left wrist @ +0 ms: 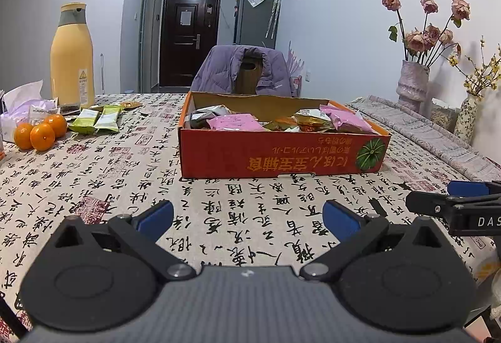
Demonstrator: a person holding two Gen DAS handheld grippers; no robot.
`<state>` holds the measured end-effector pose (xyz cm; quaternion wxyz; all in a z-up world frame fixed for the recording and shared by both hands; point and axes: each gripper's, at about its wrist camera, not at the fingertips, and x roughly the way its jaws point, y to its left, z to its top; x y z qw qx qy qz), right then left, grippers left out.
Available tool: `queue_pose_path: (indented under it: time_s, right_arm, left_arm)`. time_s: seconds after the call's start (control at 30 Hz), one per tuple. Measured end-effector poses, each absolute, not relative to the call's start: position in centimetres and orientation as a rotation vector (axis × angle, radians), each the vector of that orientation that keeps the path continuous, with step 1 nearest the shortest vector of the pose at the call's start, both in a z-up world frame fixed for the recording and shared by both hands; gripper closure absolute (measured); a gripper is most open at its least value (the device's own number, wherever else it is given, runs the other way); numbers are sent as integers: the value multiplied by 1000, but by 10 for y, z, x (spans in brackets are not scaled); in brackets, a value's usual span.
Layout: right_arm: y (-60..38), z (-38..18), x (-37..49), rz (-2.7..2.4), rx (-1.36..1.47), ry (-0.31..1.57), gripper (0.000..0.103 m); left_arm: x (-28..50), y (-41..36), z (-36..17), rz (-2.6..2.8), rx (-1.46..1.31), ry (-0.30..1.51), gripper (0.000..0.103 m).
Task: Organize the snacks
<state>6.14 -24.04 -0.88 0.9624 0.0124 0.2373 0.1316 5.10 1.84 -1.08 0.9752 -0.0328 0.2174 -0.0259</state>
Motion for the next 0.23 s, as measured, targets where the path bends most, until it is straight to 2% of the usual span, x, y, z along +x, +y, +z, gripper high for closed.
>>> queue_pose_path:
  time_s: [0.23]
  right_arm:
    - [-238,-8,60,267,24,484,0]
  left_arm:
    - [50,19,-11,-61,-72,427,0]
